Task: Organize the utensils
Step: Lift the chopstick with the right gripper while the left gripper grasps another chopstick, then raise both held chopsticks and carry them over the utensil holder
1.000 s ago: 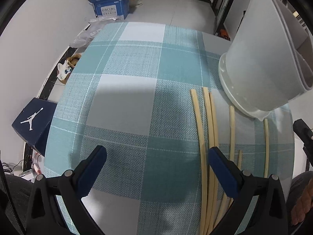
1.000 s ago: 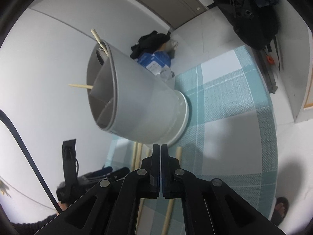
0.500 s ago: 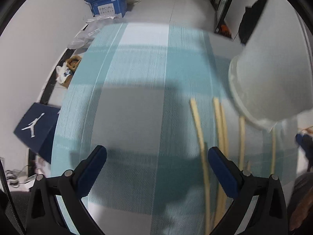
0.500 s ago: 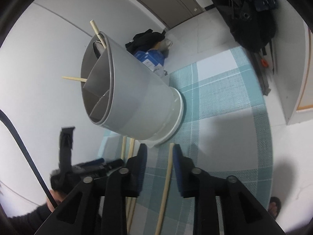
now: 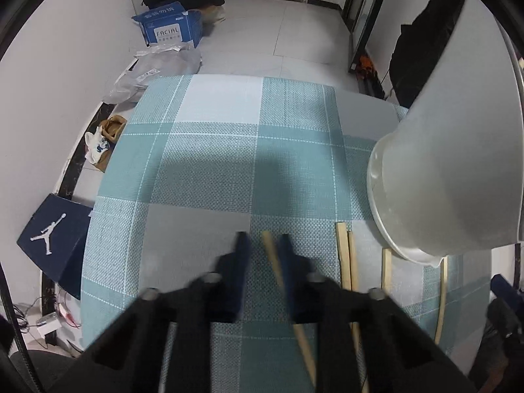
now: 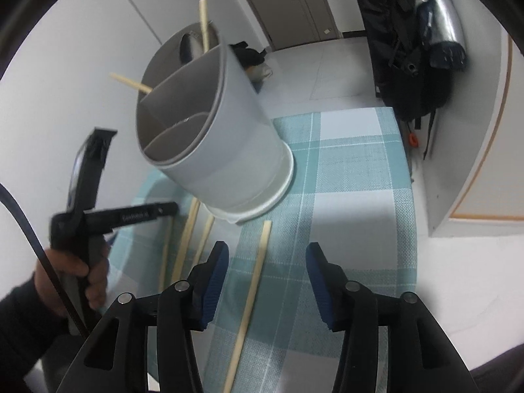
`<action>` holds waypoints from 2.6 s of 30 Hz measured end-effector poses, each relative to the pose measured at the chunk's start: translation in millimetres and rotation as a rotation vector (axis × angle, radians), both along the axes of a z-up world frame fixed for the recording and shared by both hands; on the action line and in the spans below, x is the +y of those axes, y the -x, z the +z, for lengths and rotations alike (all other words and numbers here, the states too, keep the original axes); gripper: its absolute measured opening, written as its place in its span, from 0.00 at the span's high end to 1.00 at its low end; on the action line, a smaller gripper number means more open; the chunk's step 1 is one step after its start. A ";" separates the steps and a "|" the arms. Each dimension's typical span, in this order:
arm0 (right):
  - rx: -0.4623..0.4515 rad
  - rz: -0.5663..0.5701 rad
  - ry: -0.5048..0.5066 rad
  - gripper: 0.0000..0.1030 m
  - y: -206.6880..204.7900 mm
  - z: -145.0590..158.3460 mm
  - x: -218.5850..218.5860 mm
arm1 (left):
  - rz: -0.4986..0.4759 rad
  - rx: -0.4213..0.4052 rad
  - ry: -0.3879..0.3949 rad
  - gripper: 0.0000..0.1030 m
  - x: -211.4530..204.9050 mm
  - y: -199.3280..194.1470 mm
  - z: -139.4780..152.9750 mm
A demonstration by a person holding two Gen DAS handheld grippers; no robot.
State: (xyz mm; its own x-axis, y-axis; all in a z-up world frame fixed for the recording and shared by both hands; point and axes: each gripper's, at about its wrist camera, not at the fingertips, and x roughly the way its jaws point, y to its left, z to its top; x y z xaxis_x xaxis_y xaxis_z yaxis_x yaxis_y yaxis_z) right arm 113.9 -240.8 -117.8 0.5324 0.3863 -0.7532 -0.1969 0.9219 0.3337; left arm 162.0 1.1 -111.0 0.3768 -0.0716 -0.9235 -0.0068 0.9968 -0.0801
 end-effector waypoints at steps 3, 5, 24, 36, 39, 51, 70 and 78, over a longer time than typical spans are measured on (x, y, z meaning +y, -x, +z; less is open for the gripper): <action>0.032 0.017 0.062 0.53 -7.7 -5.7 12.5 | 0.036 0.000 0.094 0.99 17.5 1.0 -0.8; 0.044 0.024 0.089 0.53 -10.7 -9.3 22.3 | 0.061 -0.011 0.128 0.99 27.7 5.0 -0.1; 0.163 0.239 0.336 0.95 -2.4 -32.5 89.2 | 0.201 -0.090 0.410 0.99 83.2 7.9 9.4; 0.166 0.332 0.485 0.83 -13.0 -33.9 124.0 | 0.174 -0.085 0.435 0.99 85.3 16.5 14.5; 0.185 0.339 0.454 0.94 -16.7 -33.2 127.2 | 0.160 -0.120 0.450 0.99 83.9 22.3 23.9; -0.172 0.076 0.036 0.95 10.9 59.0 62.5 | 0.127 -0.360 0.417 0.99 67.1 51.7 84.5; -0.559 -0.047 -0.094 0.95 38.7 130.3 46.6 | -0.100 -0.458 0.248 0.99 11.4 71.3 149.6; -0.662 -0.097 -0.131 0.95 14.2 175.9 27.8 | -0.126 -0.563 0.297 0.99 -0.5 56.6 206.2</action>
State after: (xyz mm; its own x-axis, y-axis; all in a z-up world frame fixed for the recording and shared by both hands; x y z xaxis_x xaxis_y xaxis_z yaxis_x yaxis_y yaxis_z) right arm 99.7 -213.0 58.1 0.9017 0.3796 -0.2069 -0.3167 0.9058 0.2814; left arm 105.4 0.6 95.2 0.7696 -0.3689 -0.5212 0.2321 0.9220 -0.3099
